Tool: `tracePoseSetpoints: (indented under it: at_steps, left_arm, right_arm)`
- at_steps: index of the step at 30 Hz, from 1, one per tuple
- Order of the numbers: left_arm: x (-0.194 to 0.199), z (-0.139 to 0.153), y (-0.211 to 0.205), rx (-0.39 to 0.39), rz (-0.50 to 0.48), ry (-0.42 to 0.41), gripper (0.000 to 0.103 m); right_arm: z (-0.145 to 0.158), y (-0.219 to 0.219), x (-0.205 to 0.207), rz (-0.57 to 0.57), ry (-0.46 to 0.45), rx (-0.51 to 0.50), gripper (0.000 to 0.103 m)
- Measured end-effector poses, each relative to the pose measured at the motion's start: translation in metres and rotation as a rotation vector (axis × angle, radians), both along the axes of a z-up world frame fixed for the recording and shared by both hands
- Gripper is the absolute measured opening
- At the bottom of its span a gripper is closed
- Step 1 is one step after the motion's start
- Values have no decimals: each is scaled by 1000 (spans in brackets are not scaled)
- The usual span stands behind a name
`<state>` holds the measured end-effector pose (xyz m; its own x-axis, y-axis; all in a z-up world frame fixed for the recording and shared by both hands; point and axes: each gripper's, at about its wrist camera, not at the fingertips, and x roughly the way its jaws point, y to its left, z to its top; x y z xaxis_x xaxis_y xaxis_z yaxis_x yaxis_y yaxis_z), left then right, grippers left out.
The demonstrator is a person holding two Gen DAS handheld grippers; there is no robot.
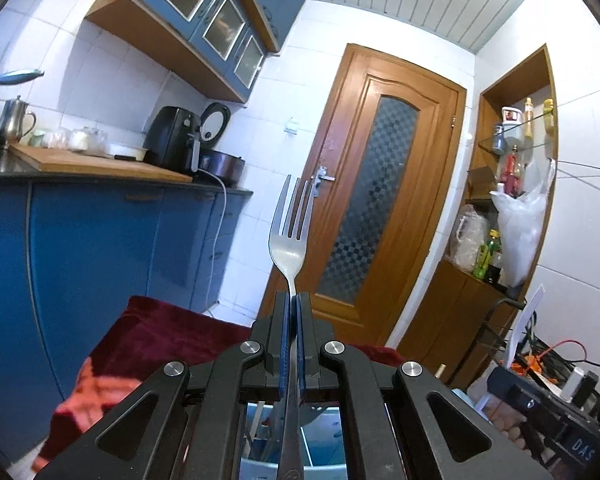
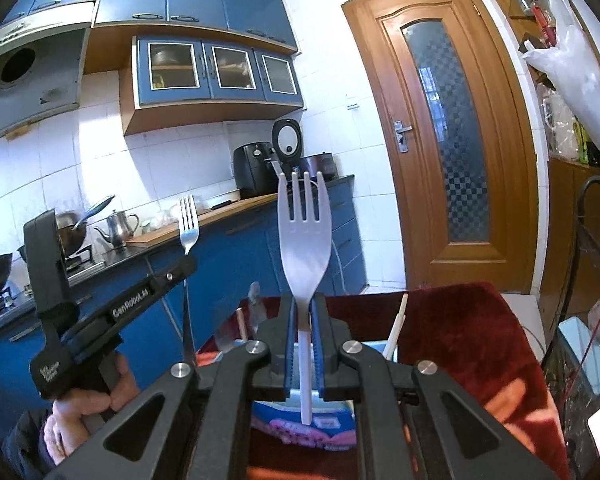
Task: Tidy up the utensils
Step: 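Lower the silver fork into the blue holder with the left tool while the right drops the white fork in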
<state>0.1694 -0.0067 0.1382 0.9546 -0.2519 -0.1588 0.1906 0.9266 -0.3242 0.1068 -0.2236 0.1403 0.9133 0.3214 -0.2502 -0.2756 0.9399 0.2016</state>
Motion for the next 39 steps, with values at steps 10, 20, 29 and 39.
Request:
tracePoseSetpoints:
  at_steps: [10, 20, 29, 39]
  left_arm:
    - [15, -26, -21, 85, 112, -74, 3]
    - [5, -48, -35, 162, 108, -77, 4]
    - [-6, -49, -29, 166, 90, -22, 10]
    - [-33, -39, -16, 155, 75, 9, 15]
  right_arm:
    - [-12, -2, 32, -102, -28, -73, 9]
    - [-39, -1, 48, -115, 73, -131, 10]
    - [-36, 2, 35, -88, 68, -124, 24]
    - [-26, 0, 13, -86, 54, -92, 24]
